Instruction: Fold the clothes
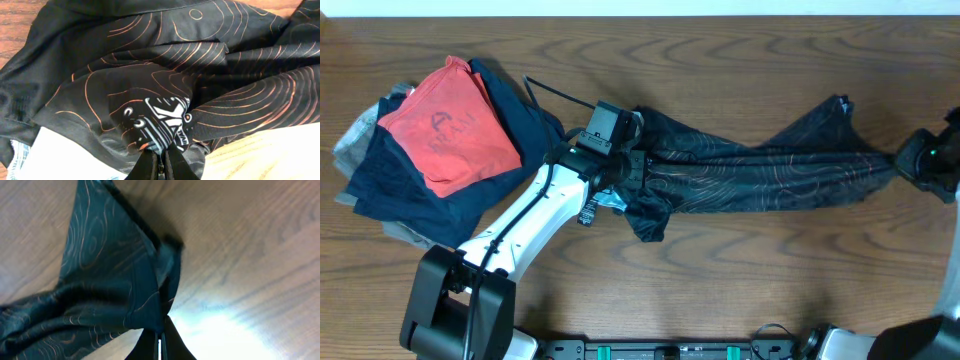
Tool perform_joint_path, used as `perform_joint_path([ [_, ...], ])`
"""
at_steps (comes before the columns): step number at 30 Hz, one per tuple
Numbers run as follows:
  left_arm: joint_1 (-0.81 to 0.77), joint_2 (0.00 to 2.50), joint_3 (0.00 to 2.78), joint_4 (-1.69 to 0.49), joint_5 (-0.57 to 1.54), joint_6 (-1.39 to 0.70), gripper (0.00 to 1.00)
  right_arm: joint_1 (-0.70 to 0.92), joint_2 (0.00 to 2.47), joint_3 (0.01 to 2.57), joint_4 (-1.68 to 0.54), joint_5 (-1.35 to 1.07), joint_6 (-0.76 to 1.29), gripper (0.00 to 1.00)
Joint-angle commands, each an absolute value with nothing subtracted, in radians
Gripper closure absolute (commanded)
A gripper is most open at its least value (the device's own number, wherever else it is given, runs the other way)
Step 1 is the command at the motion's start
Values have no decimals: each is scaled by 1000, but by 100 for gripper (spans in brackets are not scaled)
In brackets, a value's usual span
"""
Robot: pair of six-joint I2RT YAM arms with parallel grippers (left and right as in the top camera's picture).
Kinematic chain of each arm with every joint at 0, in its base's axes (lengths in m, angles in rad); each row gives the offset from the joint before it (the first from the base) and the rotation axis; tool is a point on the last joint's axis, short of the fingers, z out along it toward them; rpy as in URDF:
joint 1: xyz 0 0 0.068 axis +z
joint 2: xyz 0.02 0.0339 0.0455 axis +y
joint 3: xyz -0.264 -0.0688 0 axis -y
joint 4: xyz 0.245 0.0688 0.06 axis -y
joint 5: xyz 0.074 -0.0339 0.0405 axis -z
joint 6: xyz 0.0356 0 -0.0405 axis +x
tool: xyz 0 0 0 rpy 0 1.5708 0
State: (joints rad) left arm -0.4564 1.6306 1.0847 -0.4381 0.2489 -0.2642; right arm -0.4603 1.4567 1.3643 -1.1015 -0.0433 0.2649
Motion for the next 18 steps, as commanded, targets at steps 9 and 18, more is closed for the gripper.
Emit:
perform_joint_path([
  [9, -456, 1632, 1084, -364, 251, -255, 94, -469, 1478, 1223, -1159, 171, 332, 99],
  [18, -455, 1632, 1087, -76, 181, -256, 94, -480, 1478, 1208, -1106, 176, 337, 99],
])
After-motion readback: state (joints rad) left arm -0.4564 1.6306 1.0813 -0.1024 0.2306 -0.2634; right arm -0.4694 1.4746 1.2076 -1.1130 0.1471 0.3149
